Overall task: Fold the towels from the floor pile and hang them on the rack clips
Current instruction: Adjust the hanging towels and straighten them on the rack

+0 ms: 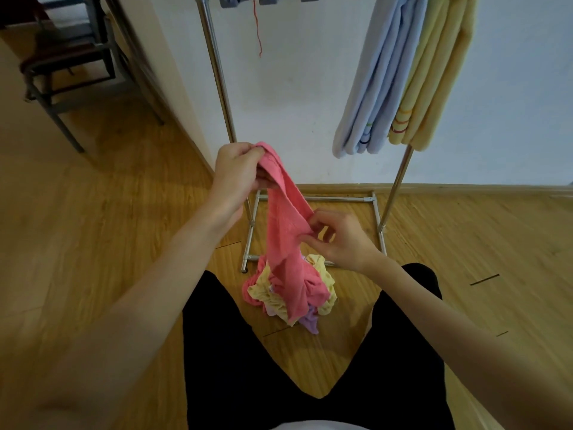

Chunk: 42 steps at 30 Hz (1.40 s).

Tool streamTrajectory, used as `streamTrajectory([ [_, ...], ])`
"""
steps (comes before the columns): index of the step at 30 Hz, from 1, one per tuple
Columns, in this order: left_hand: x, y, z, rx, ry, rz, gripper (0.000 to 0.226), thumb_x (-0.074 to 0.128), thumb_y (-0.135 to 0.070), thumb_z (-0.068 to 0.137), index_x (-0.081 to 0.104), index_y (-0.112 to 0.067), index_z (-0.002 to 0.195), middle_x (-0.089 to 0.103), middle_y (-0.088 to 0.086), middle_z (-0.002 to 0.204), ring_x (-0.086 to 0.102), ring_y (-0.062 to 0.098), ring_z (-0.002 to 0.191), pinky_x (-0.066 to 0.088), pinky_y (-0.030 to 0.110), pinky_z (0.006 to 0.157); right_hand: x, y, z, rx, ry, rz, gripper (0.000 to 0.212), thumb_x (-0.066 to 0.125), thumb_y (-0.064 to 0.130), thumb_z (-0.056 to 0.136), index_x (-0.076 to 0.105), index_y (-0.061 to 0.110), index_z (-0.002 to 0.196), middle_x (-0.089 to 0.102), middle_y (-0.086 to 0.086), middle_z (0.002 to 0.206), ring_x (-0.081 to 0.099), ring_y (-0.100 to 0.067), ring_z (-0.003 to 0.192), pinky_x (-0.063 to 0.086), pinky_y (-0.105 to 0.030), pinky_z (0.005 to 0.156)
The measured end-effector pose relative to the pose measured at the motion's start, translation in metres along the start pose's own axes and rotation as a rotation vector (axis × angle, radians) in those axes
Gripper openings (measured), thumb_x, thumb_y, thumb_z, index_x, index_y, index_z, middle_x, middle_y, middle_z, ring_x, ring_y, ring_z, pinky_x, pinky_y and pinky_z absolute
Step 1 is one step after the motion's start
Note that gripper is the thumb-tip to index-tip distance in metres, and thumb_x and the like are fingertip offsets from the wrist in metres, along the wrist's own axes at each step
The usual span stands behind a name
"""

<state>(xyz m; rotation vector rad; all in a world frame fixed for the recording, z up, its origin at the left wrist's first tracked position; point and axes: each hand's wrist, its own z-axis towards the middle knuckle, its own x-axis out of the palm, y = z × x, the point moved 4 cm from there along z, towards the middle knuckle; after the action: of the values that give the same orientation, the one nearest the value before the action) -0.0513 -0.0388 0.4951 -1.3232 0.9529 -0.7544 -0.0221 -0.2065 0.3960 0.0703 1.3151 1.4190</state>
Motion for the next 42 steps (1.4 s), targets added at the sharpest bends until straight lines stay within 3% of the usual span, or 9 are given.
streamTrajectory([
  [8,-0.019,0.004,0.013,0.01,-0.011,0.13,0.022,0.047,-0.005,0.095,0.068,0.001,0.089,0.065,0.011,0.072,0.065,0.013,0.056,0.057,0.027,0.054,-0.057,-0.001,0.017,0.043,-0.139,0.011,0.008,0.068,0.013,0.086,0.061,0.014,0.083,0.064,0.003,0.074,0.06,-0.012,0.067,0.045,-0.016,0.062],
  [13,-0.028,-0.021,0.029,0.152,0.101,0.607,0.021,0.052,-0.009,0.094,0.068,-0.005,0.082,0.065,0.008,0.065,0.062,0.013,0.051,0.051,0.02,0.046,-0.095,0.011,0.036,-0.044,-0.156,-0.141,0.006,0.063,0.011,0.089,0.059,0.011,0.084,0.062,0.002,0.073,0.058,-0.009,0.066,0.044,-0.014,0.06],
  [18,-0.026,-0.058,0.029,0.413,0.105,1.047,0.028,0.057,-0.025,0.091,0.07,-0.013,0.07,0.064,0.003,0.058,0.062,0.016,0.053,0.054,0.032,0.052,-0.121,0.026,0.051,-0.088,-0.154,-0.248,0.007,0.059,0.008,0.091,0.055,0.007,0.085,0.06,-0.001,0.07,0.058,-0.015,0.061,0.047,-0.026,0.056],
  [22,-0.021,-0.081,0.025,0.505,0.165,1.229,0.032,0.055,-0.035,0.091,0.068,-0.017,0.067,0.061,0.0,0.056,0.059,0.013,0.053,0.043,0.023,0.048,-0.139,0.036,0.058,-0.101,-0.165,-0.282,0.007,0.056,0.004,0.092,0.052,0.006,0.086,0.058,-0.006,0.061,0.057,-0.023,0.053,0.046,-0.037,0.052],
  [26,-0.021,-0.092,0.028,0.573,0.136,1.222,0.032,0.052,-0.033,0.093,0.066,-0.018,0.069,0.061,-0.001,0.06,0.058,0.011,0.056,0.045,0.024,0.052,-0.152,0.044,0.064,-0.099,-0.219,-0.228,0.014,0.055,0.003,0.092,0.044,0.011,0.093,0.058,-0.007,0.061,0.056,-0.029,0.05,0.048,-0.043,0.051],
  [29,-0.019,-0.094,0.03,0.584,0.171,1.054,0.014,0.05,-0.018,0.092,0.062,-0.018,0.087,0.062,-0.004,0.077,0.059,0.009,0.071,0.049,0.027,0.063,-0.155,0.045,0.067,-0.092,-0.246,-0.246,0.011,0.06,0.005,0.09,0.056,0.01,0.099,0.063,0.007,0.068,0.06,-0.013,0.053,0.051,-0.03,0.056],
  [32,-0.009,-0.087,0.023,0.533,0.32,0.851,0.025,0.044,-0.002,0.092,0.056,-0.018,0.107,0.064,-0.002,0.091,0.062,0.009,0.083,0.054,0.03,0.074,-0.155,0.04,0.071,-0.031,-0.27,-0.263,0.009,0.064,0.006,0.087,0.068,0.013,0.092,0.063,0.018,0.073,0.062,-0.007,0.064,0.049,-0.016,0.063],
  [38,0.017,-0.052,-0.006,0.606,0.54,0.86,0.048,0.037,-0.008,0.1,0.035,-0.041,0.135,0.062,-0.008,0.104,0.061,0.003,0.085,0.053,0.024,0.074,-0.138,0.033,0.078,0.064,-0.252,-0.313,0.018,0.058,-0.004,0.08,0.069,0.009,0.085,0.069,0.0,0.076,0.067,-0.014,0.072,0.055,-0.023,0.068],
  [42,0.023,-0.034,-0.014,0.601,0.712,0.964,0.052,0.033,-0.006,0.098,0.046,-0.039,0.136,0.052,-0.011,0.106,0.052,0.004,0.094,0.044,0.02,0.079,-0.121,0.027,0.082,0.087,-0.163,-0.341,0.016,0.058,-0.003,0.08,0.07,0.008,0.085,0.07,-0.003,0.076,0.066,-0.014,0.07,0.056,-0.024,0.066],
])
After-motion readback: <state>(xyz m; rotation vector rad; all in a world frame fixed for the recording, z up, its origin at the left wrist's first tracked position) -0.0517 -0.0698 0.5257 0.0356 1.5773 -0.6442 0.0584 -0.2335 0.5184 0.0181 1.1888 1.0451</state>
